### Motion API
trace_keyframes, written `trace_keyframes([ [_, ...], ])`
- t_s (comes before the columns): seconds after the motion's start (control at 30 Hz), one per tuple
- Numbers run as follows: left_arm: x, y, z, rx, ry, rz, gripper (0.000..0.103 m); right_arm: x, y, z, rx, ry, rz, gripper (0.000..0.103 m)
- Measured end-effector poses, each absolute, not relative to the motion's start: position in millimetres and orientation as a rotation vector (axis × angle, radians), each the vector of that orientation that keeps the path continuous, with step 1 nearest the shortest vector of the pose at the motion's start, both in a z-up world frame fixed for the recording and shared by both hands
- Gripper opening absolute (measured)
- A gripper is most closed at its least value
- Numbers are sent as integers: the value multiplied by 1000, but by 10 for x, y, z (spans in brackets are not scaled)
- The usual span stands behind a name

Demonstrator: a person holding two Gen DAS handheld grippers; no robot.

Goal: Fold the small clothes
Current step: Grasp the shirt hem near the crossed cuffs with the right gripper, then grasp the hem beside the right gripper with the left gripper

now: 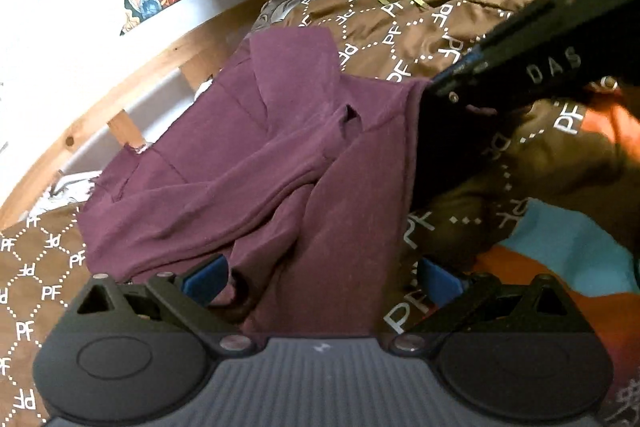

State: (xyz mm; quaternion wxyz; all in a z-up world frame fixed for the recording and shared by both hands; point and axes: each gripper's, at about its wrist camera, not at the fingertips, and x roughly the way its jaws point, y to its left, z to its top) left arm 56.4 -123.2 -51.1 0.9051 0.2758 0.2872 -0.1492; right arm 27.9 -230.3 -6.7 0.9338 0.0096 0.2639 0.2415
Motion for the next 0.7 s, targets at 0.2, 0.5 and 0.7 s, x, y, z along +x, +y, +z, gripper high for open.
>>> trace_keyframes([
  [0.2,455,-1295,-614,685,510,-170,93,274,-2310,-71,19,532,494,7],
  [0.5,518,-941,-515,613,582,27,78,246,-2322,-7,34,499,468,7],
  [0.7,400,-731,-486,595,605,52,42,204,-2303,9,11,485,466,7],
])
